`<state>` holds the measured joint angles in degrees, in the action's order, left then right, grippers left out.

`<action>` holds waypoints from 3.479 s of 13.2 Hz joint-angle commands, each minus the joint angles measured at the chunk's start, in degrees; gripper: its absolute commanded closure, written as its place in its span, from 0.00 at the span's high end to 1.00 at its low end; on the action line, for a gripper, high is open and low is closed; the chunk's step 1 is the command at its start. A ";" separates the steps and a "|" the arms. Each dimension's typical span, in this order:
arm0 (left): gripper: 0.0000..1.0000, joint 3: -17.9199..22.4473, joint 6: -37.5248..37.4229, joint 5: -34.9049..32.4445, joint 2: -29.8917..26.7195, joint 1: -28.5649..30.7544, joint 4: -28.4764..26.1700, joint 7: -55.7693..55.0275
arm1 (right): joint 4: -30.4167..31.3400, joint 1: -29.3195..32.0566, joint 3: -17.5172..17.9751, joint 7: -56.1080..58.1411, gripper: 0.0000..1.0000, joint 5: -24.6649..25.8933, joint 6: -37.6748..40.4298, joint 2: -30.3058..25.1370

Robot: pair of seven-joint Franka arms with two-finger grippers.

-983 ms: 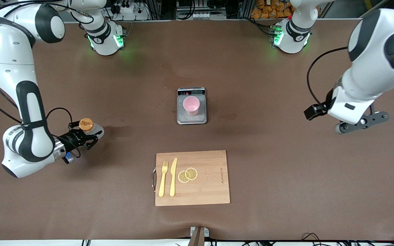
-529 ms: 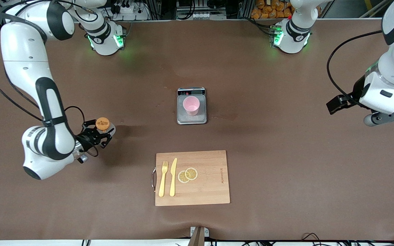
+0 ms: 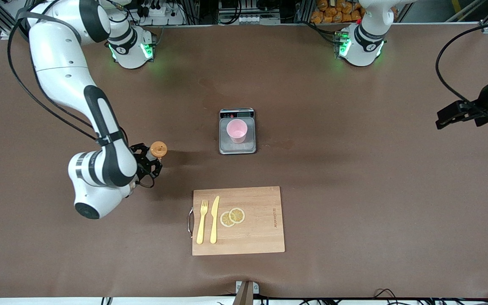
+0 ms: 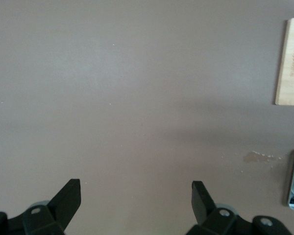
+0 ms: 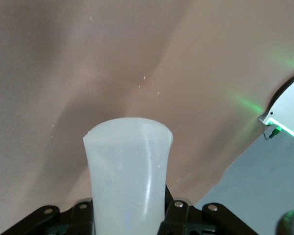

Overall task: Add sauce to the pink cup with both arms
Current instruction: 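Raise the sauce bottle above the pink cup with the right gripper, then tilt the bottle nozzle down over the cup with the right gripper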

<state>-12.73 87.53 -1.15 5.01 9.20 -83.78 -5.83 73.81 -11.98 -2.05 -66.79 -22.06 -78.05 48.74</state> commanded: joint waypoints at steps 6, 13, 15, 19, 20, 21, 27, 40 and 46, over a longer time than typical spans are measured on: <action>1.00 10.52 0.18 1.68 -8.08 -11.74 -8.32 1.44 | 0.45 -7.52 -0.24 -15.81 0.36 0.18 0.80 -3.03; 1.00 10.53 0.88 1.77 -7.56 -12.01 -8.68 1.44 | 0.45 -12.89 -0.24 -28.73 0.35 0.62 1.15 -2.94; 1.00 10.53 0.98 1.77 -7.56 -11.92 -8.68 1.44 | 0.54 -15.85 -0.58 -30.76 0.35 2.01 1.94 -2.86; 1.00 10.53 1.15 1.77 -7.39 -11.66 -8.77 1.35 | 0.54 -18.07 -0.24 -38.40 0.35 4.13 4.30 -2.59; 1.00 10.53 1.24 1.77 -7.47 -11.66 -8.94 1.35 | 0.54 -18.25 -0.23 -39.03 0.35 4.13 4.49 -2.59; 1.00 10.53 1.41 1.77 -7.39 -11.66 -8.94 1.35 | 0.54 -18.25 -0.23 -39.03 0.35 4.13 4.49 -2.59; 1.00 10.53 2.03 1.77 -7.38 -11.57 -9.65 1.35 | 0.45 -19.48 -0.32 -43.16 0.36 4.48 6.16 -2.24; 1.00 10.53 2.21 2.30 -7.39 -11.57 -10.44 1.35 | -0.59 -21.77 -0.50 -49.57 0.34 5.36 10.02 -1.37; 1.00 10.53 2.73 2.30 -7.39 -11.57 -10.44 1.35 | -2.53 -22.29 -0.50 -52.65 0.32 6.84 13.71 -0.49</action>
<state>-2.63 89.32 -0.16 -1.45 -2.26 -93.22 -4.99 73.59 -33.25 -2.16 -117.44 -17.01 -67.15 47.44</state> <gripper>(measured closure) 0.000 0.599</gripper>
